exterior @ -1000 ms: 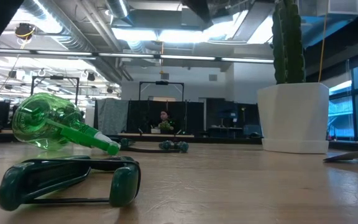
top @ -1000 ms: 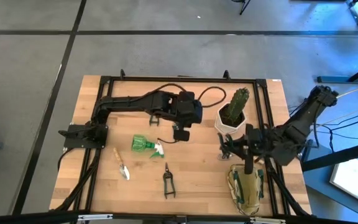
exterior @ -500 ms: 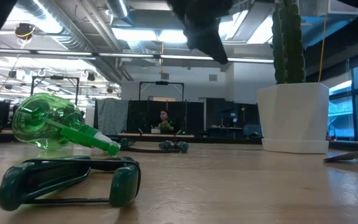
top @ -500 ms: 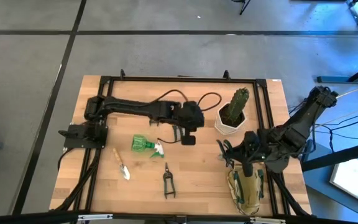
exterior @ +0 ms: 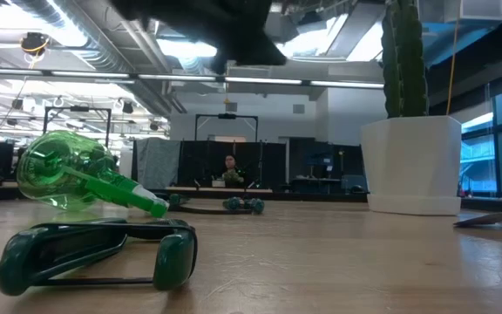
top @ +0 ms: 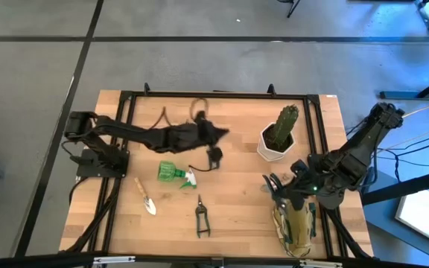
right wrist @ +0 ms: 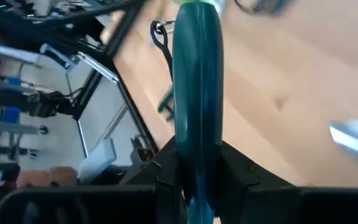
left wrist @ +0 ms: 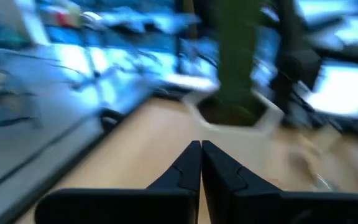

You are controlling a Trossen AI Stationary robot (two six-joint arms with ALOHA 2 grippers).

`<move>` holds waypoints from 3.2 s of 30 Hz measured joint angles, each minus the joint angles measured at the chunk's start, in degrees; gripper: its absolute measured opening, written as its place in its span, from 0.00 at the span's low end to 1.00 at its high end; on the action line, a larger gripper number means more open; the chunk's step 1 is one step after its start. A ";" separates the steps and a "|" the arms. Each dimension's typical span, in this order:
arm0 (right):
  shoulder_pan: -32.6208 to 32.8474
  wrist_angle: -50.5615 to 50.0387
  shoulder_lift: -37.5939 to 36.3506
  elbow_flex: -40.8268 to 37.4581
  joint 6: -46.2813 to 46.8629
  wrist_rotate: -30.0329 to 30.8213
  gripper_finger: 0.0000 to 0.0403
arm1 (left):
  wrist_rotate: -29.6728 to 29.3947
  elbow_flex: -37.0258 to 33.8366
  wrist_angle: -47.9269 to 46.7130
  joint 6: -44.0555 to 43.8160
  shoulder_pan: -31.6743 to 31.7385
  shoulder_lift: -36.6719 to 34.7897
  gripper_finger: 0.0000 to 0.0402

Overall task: Pick & Place Garden tools in Gardening bag
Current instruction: Put the top right hand pruner into the white bag

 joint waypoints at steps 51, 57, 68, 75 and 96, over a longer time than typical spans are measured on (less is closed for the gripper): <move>14.87 -51.05 37.98 38.45 47.57 -10.28 0.15 | -13.16 -7.10 14.70 0.32 -14.45 -5.79 0.01; 13.11 -51.09 37.98 36.57 46.08 -10.95 0.15 | -13.56 -7.10 14.66 -0.57 -16.35 -5.77 0.01; 12.92 -47.61 39.96 36.28 47.15 -13.60 0.15 | -19.59 -7.10 14.61 2.38 -20.07 -5.77 0.01; 12.92 -45.47 41.63 36.26 47.18 -17.30 0.15 | -21.07 -7.10 14.13 2.93 -20.76 -5.77 0.00; 8.13 -48.27 41.61 36.26 43.08 -26.39 0.15 | -21.12 -7.10 14.56 2.93 -20.86 -5.77 0.01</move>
